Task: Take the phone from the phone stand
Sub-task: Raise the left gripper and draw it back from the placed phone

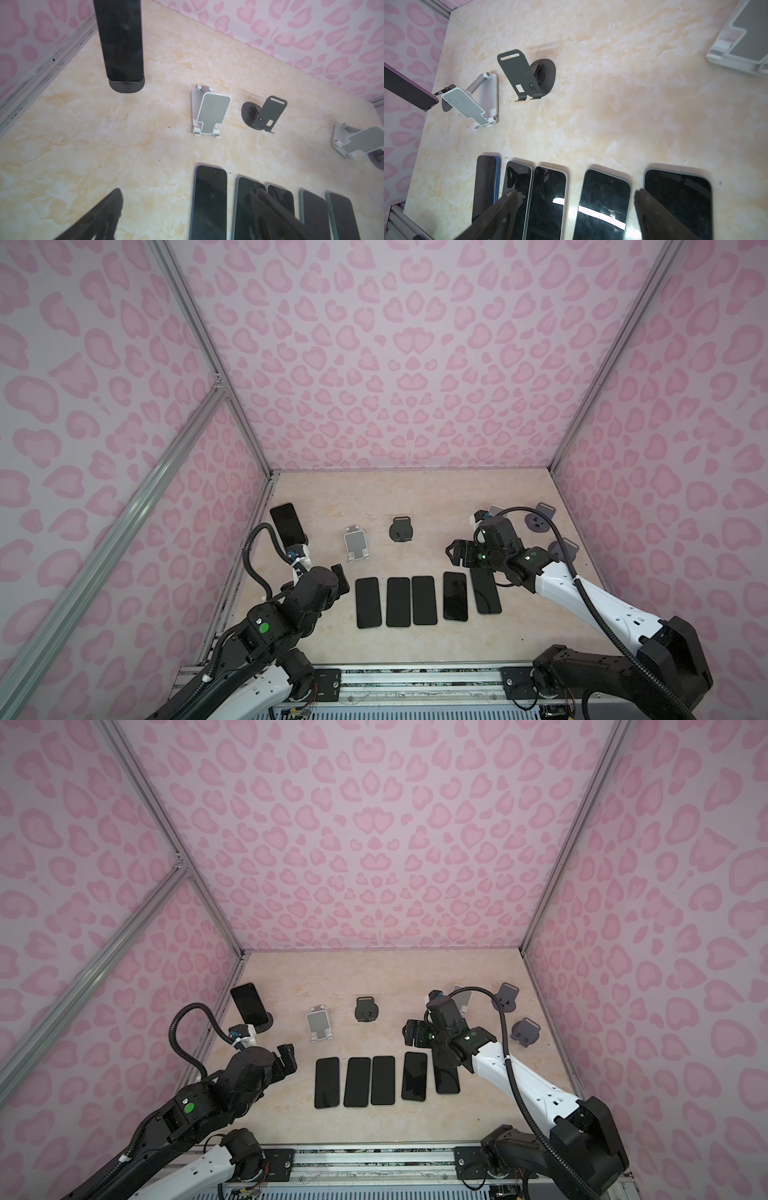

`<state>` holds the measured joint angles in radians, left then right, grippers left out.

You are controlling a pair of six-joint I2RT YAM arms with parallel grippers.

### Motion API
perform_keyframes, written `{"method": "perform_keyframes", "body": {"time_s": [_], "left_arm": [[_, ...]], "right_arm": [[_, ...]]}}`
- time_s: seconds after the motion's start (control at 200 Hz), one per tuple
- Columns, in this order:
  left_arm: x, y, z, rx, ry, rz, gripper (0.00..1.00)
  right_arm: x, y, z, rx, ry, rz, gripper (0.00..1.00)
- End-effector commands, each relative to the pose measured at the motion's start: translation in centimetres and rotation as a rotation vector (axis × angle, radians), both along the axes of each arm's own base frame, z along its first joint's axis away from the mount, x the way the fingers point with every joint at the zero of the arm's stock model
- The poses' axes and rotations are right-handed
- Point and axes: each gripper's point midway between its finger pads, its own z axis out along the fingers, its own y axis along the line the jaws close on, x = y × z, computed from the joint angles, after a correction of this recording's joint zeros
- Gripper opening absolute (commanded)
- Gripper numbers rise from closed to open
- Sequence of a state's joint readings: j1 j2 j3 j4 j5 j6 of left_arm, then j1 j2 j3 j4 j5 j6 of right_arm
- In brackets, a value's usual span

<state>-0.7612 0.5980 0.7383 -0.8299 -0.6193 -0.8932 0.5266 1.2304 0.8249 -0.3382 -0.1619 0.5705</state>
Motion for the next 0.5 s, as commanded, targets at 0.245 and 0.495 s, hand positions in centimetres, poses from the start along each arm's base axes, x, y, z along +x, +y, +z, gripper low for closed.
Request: {"method": "perform_keyframes", "body": {"time_s": [0.245,0.495], "left_arm": [[-1.9,5.2,3.7,-0.083,-0.171,0.2,0.97],[-0.1,4.9,6.5,-0.009,-0.234,0.239,0.98]], "right_arm": [[0.9,-0.3,0.5,0.019,-0.097,-0.014,0.91],[2.1,-2.3,0.7,0.047,-0.174,-0.143,0.91]]}}
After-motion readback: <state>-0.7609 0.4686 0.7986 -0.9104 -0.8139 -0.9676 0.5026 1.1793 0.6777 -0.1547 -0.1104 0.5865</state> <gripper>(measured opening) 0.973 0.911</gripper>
